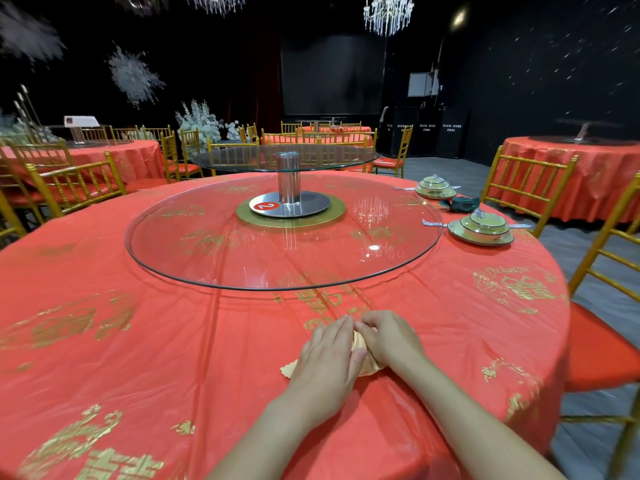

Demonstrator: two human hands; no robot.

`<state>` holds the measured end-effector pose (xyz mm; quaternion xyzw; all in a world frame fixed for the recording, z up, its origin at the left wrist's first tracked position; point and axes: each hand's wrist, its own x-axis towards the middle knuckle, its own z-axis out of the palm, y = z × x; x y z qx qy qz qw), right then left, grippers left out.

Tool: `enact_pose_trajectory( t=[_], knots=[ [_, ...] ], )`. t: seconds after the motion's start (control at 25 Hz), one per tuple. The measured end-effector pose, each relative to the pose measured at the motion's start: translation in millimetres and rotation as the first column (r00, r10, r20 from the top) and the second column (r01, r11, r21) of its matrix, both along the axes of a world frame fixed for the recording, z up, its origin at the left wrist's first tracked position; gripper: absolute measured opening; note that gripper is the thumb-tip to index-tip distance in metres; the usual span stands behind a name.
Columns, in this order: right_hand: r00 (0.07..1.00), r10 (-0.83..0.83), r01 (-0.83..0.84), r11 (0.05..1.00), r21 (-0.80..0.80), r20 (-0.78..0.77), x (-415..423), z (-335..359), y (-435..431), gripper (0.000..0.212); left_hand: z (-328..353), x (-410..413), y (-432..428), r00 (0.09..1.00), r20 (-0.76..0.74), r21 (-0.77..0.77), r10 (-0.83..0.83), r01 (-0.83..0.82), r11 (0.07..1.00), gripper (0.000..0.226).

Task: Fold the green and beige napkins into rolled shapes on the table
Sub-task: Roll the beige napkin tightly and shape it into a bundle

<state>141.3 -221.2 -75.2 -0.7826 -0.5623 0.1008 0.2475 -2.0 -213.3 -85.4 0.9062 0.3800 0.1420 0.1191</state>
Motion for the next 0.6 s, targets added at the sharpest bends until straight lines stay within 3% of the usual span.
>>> enact_pose_trajectory(
  t=[0.16,0.28,0.4,0.6],
  knots=[
    [0.996,0.093,-0.092,0.994,-0.066,0.003,8,7,0,0.043,-3,1,-1,0.999,0.046,-0.033,0.008,-0.006,0.999,0.06],
    [0.966,0.181,-0.164,0.981,-0.099,0.185,7,20,3,0.025,-3,0,-1,0.998,0.068,-0.043,0.008,-0.005,0.999,0.062],
    [0.969,0.221,-0.216,0.975,-0.052,0.112,8,25,3,0.016,-4,1,-2,0.997,0.068,-0.063,0.019,-0.015,0.998,0.063],
    [0.997,0.081,-0.081,0.997,-0.01,-0.011,8,10,9,0.038,-2,2,-2,0.999,0.045,-0.051,0.009,-0.007,0.999,0.059]
  ],
)
